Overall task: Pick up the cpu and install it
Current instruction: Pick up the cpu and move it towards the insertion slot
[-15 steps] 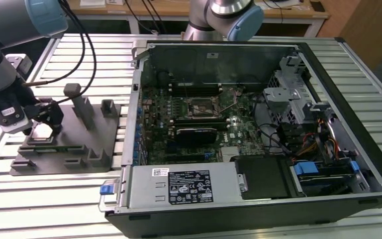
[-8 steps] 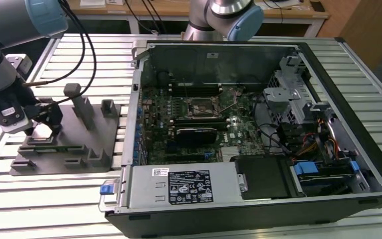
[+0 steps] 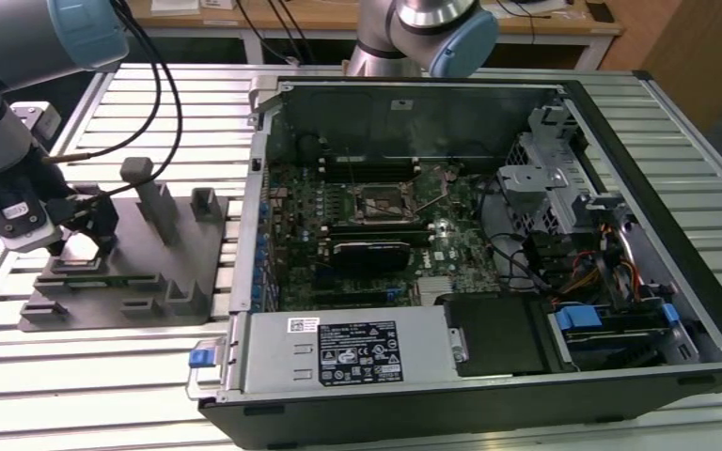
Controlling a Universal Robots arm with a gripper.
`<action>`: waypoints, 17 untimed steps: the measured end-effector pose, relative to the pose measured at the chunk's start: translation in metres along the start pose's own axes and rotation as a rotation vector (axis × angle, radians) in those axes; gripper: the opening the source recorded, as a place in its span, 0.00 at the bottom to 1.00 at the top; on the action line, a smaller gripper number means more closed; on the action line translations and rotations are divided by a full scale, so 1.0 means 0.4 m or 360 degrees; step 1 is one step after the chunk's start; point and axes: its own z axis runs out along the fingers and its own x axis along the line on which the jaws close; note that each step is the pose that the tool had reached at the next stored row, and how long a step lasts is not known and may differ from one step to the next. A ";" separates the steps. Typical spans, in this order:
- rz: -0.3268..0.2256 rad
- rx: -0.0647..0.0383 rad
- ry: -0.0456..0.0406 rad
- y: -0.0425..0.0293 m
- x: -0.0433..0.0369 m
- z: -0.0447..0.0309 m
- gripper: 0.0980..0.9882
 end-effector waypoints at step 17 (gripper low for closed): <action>-0.0029 0.0016 0.0001 0.000 0.001 -0.001 0.65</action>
